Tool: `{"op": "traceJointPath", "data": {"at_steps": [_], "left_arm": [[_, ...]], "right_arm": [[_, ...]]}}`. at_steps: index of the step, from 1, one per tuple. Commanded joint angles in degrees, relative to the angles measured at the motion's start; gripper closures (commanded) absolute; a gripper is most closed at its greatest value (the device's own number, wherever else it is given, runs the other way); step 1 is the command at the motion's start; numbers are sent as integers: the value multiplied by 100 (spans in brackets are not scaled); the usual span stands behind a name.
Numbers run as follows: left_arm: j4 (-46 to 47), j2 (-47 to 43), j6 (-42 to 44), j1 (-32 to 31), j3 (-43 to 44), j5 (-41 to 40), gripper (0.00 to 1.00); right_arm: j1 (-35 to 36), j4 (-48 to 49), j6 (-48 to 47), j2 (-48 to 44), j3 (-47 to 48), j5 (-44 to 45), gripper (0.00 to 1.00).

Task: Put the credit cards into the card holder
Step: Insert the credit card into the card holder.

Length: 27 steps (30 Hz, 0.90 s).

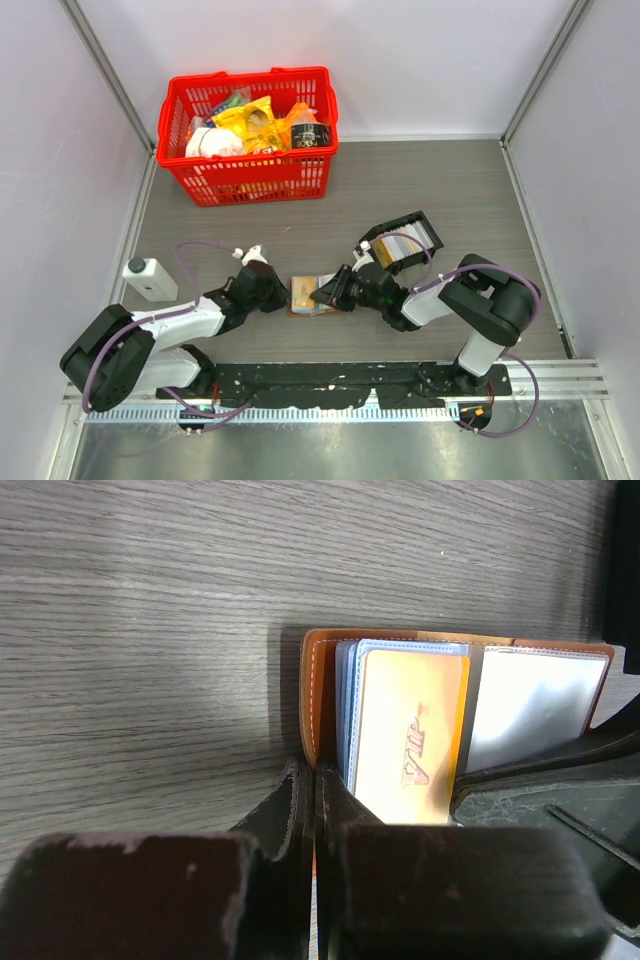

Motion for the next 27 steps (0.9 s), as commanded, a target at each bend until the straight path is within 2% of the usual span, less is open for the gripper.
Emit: {"op": "traceJointPath", "data": {"at_steps": [1, 5, 9, 12, 18, 27], "left_arm": [[-736, 228, 55, -62, -215, 159, 100], [-736, 236, 63, -62, -215, 168, 100], [-736, 219, 72, -71, -215, 177, 100], [-736, 167, 72, -62, -215, 159, 100], [-911, -36, 55, -62, -241, 72, 100], [-964, -98, 72, -71, -259, 28, 100]], "right_arm": [[92, 819, 136, -5, 69, -43, 80], [101, 442, -83, -154, 139, 19, 94], [92, 65, -197, -260, 218, 89, 99], [92, -296, -390, -444, 262, 264, 99], [101, -1675, -839, -1015, 350, 792, 99], [92, -1880, -787, -867, 315, 591, 98]]}}
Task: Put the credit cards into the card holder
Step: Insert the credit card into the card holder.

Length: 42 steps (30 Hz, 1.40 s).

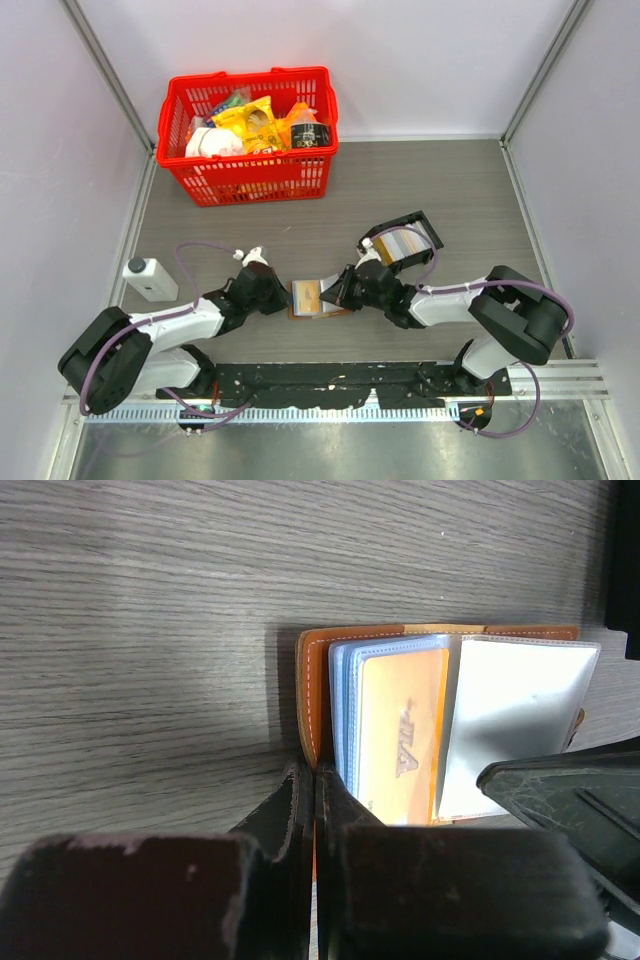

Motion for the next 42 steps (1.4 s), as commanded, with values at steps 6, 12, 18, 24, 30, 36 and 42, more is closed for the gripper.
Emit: {"op": "traceJointPath", "data": {"at_steps": [6, 12, 18, 24, 30, 36, 42], "left_arm": [[-680, 233, 114, -34, -248, 58, 100], [-635, 304, 114, -34, -248, 120, 100], [-600, 356, 114, -34, -248, 138, 100], [-451, 497, 123, -42, -221, 217, 100], [-459, 471, 114, -34, -248, 199, 100], [-442, 497, 105, -42, -230, 217, 100], [-433, 523, 114, -34, -213, 243, 100]], "right_arm": [[26, 359, 135, 538, 195, -309, 72], [26, -9, 161, 820, 424, -196, 58], [35, 1015, 547, 1189, 240, -600, 58], [35, 1950, 759, 1436, 178, -890, 62], [44, 1424, 373, 1102, 344, -697, 69], [53, 1509, 275, 1031, 327, -705, 82], [53, 1739, 451, 1172, 345, -714, 73]]}}
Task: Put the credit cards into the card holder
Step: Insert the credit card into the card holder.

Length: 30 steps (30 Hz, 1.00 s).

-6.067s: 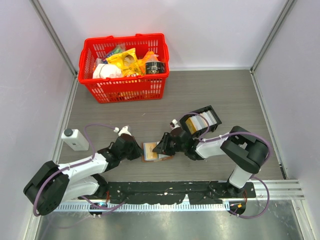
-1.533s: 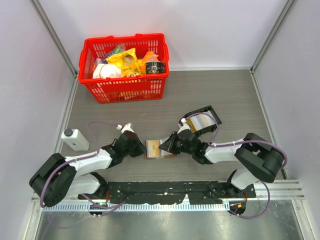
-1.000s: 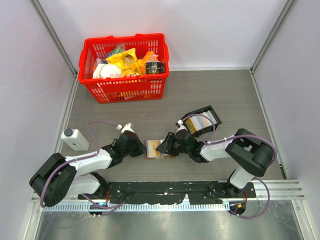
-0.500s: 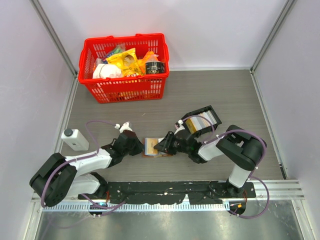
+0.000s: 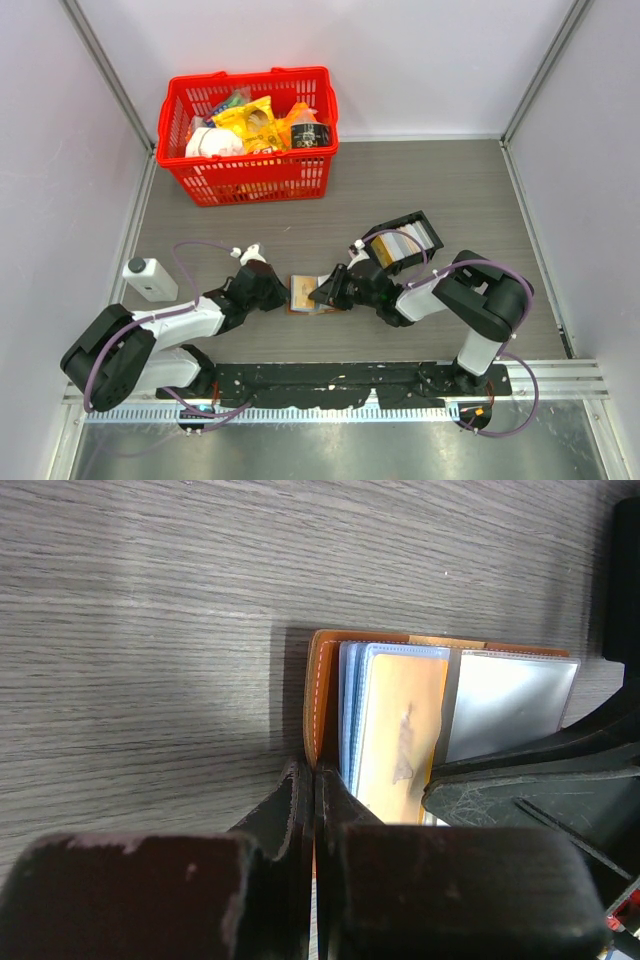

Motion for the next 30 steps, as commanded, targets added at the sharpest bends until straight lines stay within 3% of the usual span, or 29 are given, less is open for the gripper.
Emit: {"op": "traceJointPath", "data": {"at_steps": [1, 5, 10, 26, 30], "left_arm": [[-665, 285, 77, -119, -210, 396, 100], [-665, 250, 59, -119, -237, 387, 100], [-656, 259, 59, -119, -237, 379, 100], [-638, 303, 59, -119, -210, 396, 100], [-673, 276, 59, -119, -219, 387, 100]], "right_arm": [[131, 502, 69, -41, 203, -166, 73], [131, 721, 69, -94, 177, -113, 73], [131, 1082, 121, -138, 89, -69, 82], [131, 1715, 349, -33, -114, 2, 83], [131, 1654, 324, 38, -52, -34, 92]]}}
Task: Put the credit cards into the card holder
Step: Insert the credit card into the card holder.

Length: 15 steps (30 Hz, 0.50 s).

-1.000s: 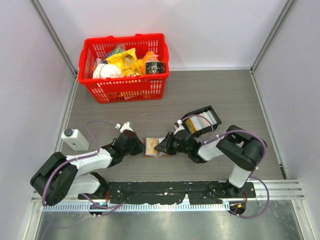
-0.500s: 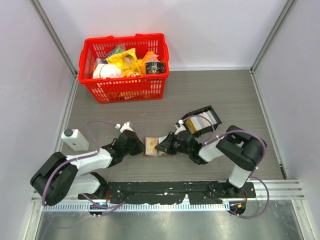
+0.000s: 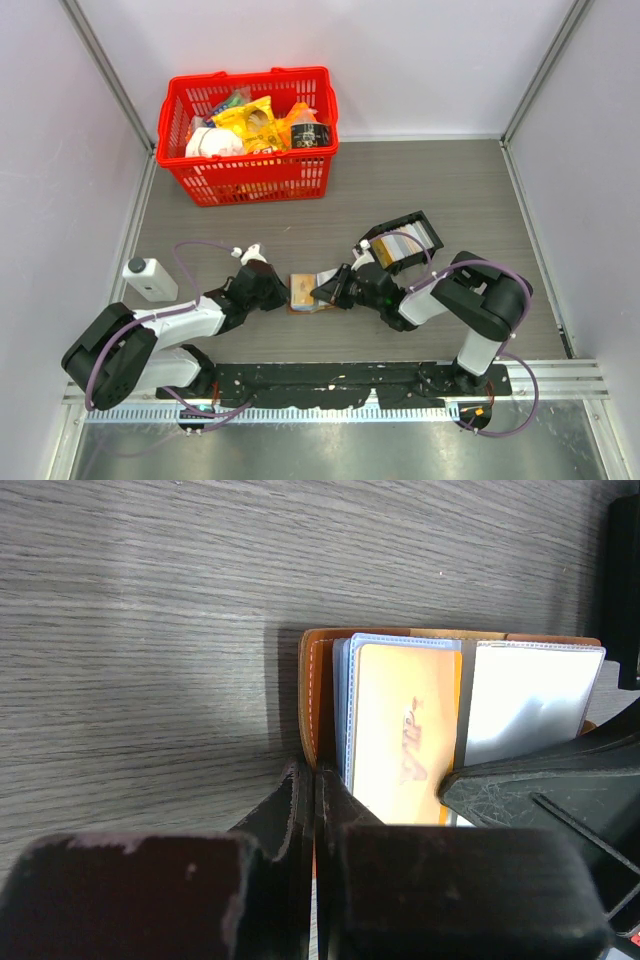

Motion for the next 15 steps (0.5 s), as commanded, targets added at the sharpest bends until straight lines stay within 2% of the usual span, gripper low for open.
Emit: {"op": "traceJointPath", "data": {"at_steps": [1, 8, 9, 13, 15], "left_arm": [[-759, 215, 66, -119, -228, 357, 100], [-776, 241, 83, -119, -219, 313, 100], [-785, 241, 75, -119, -219, 304, 100], [-838, 206, 74, -119, -219, 252, 100], [-864, 171, 83, -119, -219, 234, 100]], "right_arm": [[116, 729, 107, 12, 262, -200, 97], [134, -500, -323, -453, 359, 142, 99], [134, -1006, -454, -532, 420, 230, 99], [142, -1817, -657, -823, 447, 581, 99], [151, -1987, -728, -885, 421, 582, 99]]}}
